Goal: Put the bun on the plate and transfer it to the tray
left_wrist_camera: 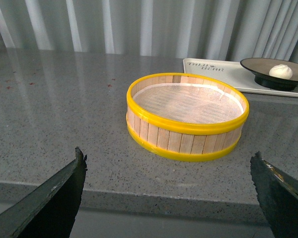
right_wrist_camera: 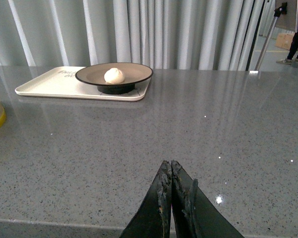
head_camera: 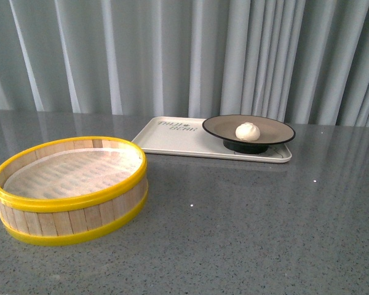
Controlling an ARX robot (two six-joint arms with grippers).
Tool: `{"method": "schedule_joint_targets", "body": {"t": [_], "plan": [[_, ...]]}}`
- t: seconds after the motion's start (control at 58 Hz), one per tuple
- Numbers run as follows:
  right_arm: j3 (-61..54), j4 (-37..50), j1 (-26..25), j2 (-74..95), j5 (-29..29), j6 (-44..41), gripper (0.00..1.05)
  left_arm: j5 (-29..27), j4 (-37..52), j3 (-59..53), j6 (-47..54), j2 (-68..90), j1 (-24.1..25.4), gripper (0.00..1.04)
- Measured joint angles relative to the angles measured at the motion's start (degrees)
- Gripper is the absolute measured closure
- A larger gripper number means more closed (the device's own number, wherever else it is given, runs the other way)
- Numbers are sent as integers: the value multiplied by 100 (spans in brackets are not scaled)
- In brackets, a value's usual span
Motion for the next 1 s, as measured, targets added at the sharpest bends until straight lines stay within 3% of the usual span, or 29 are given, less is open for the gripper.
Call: {"method": "schedule_joint_targets", "body": {"t": [0.224, 0.759, 1.0], "plan": [[0, -28, 2, -28, -2, -4, 102, 2, 0, 0, 0, -2, 0, 7], [0, -31, 2, -31, 0, -4, 7, 2, 0, 0, 0, -2, 0, 7], [0, -31, 2, -31, 0, -2, 8, 2, 0, 0, 0, -2, 0, 7]]}}
